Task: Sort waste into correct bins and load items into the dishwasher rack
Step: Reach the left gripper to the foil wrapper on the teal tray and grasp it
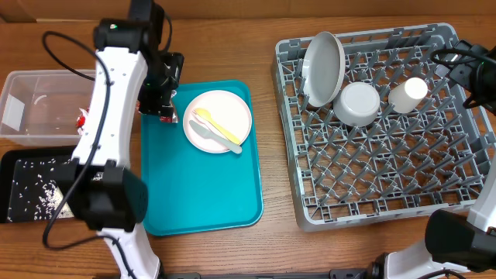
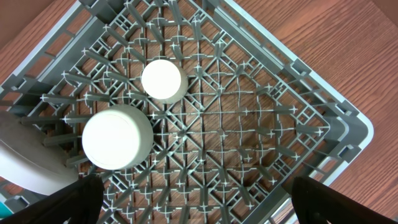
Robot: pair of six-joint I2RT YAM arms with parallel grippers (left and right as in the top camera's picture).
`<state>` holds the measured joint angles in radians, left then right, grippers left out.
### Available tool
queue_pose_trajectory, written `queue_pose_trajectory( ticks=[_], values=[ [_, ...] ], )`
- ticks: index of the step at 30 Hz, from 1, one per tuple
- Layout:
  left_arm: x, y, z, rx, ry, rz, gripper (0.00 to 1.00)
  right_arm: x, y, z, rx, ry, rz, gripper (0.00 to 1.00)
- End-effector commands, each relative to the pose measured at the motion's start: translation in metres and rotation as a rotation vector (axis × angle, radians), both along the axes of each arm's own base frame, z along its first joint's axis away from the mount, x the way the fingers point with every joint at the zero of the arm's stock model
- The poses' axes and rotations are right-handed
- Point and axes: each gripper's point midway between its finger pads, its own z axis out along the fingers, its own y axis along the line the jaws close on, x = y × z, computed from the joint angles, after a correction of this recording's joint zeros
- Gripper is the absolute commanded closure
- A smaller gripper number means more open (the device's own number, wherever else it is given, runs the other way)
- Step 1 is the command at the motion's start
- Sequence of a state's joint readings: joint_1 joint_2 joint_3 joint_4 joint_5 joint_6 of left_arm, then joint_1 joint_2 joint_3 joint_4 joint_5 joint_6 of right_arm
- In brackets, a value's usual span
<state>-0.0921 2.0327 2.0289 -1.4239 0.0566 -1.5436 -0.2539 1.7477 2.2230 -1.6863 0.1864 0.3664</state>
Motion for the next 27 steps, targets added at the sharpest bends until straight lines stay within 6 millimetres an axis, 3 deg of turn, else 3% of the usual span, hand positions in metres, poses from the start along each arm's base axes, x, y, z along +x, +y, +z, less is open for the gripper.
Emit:
queue_pose_trajectory(
  ticks=[1,5,13,23,27],
  values=[
    [0.009,0.013,-0.04,0.041,0.082,0.099,0.11,0.0,-0.001,0.002,0.0,-0.009,-0.005,0.0],
    [0.018,0.027,-0.063,0.047,0.108,0.13,0.1,0.0,-0.001,0.002,0.0,-0.009,-0.005,0.0],
    [0.013,0.058,-0.095,0.089,0.195,0.149,0.09,0.0,-0.001,0.002,0.0,-0.009,-0.005,0.0],
    [0.012,0.057,-0.129,0.092,0.263,0.12,0.09,0.0,-0.001,0.002,0.0,-0.009,-0.005,0.0],
    [0.012,0.055,-0.13,0.094,0.266,0.102,0.1,0.0,-0.001,0.002,0.0,-0.009,-0.005,0.0]
  ],
)
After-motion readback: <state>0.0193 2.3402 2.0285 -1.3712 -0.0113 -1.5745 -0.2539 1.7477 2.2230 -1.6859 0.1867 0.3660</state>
